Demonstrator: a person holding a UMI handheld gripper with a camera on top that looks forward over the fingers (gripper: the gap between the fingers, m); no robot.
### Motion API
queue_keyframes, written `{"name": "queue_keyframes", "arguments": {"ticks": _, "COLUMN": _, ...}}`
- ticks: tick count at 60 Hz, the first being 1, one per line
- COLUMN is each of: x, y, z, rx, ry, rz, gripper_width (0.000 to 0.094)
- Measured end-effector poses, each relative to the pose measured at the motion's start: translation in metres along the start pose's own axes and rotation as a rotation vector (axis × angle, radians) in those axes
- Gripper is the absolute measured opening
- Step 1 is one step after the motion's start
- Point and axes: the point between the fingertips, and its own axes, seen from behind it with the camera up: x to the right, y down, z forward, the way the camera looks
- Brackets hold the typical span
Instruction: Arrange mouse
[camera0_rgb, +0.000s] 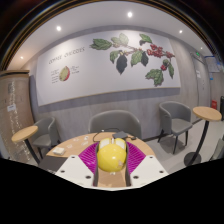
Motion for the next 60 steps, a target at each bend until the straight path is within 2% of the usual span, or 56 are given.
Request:
{"name": "queue_keyframes", "arguments": {"ticks": 3, "x": -0.052, "y": -0.011, "z": -0.013, "rx": 0.042, "ry": -0.048, "rz": 0.010, "gripper_width": 0.0368}}
{"name": "queue_keyframes", "arguments": {"ticks": 7, "x": -0.114, "y": -0.005, "z": -0.016, "rx": 0.048, "ry": -0.092, "rz": 0.014, "gripper_width": 0.0384}}
{"name": "queue_keyframes", "arguments": {"ticks": 12, "x": -0.174, "y": 0.044, "z": -0.012, "rx": 0.000, "ry": -0.098, "rz": -0.051, "gripper_width": 0.0387}}
{"name": "queue_keyframes", "arguments": {"ticks": 19, "x": -0.180, "y": 0.110, "z": 0.012, "rx": -0.146, "ry": -0.031, "rz": -0.112, "gripper_width": 0.0385}}
{"name": "queue_keyframes", "arguments": {"ticks": 28, "x": -0.165, "y": 0.155, "z": 0.024, "rx": -0.231, "ry": 0.038, "rz": -0.087, "gripper_width": 0.0392}}
{"name": "queue_keyframes", "arguments": {"ticks": 29, "x": -0.161, "y": 0.164, "z": 0.025, "rx": -0.253, "ry": 0.036, "rz": -0.084, "gripper_width": 0.0402}}
{"name": "queue_keyframes", "arguments": {"ticks": 31, "x": -0.164, "y": 0.155, "z": 0.023, "rx": -0.213, "ry": 0.026, "rz": -0.099, "gripper_width": 0.0423}}
{"name": "queue_keyframes", "arguments": {"ticks": 34, "x": -0.162, "y": 0.158, "z": 0.025, "rx": -0.212, "ry": 0.015, "rz": -0.114, "gripper_width": 0.0462}}
{"name": "queue_keyframes", "arguments": {"ticks": 39, "x": -0.166, "y": 0.161, "z": 0.023, "rx": -0.238, "ry": -0.032, "rz": -0.137, "gripper_width": 0.0549}}
{"name": "queue_keyframes", "arguments": {"ticks": 41, "x": -0.170, "y": 0.162, "z": 0.021, "rx": -0.253, "ry": -0.065, "rz": -0.151, "gripper_width": 0.0631}}
{"name": "queue_keyframes", "arguments": {"ticks": 45, "x": -0.177, "y": 0.165, "z": 0.007, "rx": -0.288, "ry": -0.133, "rz": -0.163, "gripper_width": 0.0863}}
{"name": "queue_keyframes", "arguments": {"ticks": 60, "x": -0.159, "y": 0.144, "z": -0.076, "rx": -0.254, "ry": -0.216, "rz": -0.130, "gripper_width": 0.0859}}
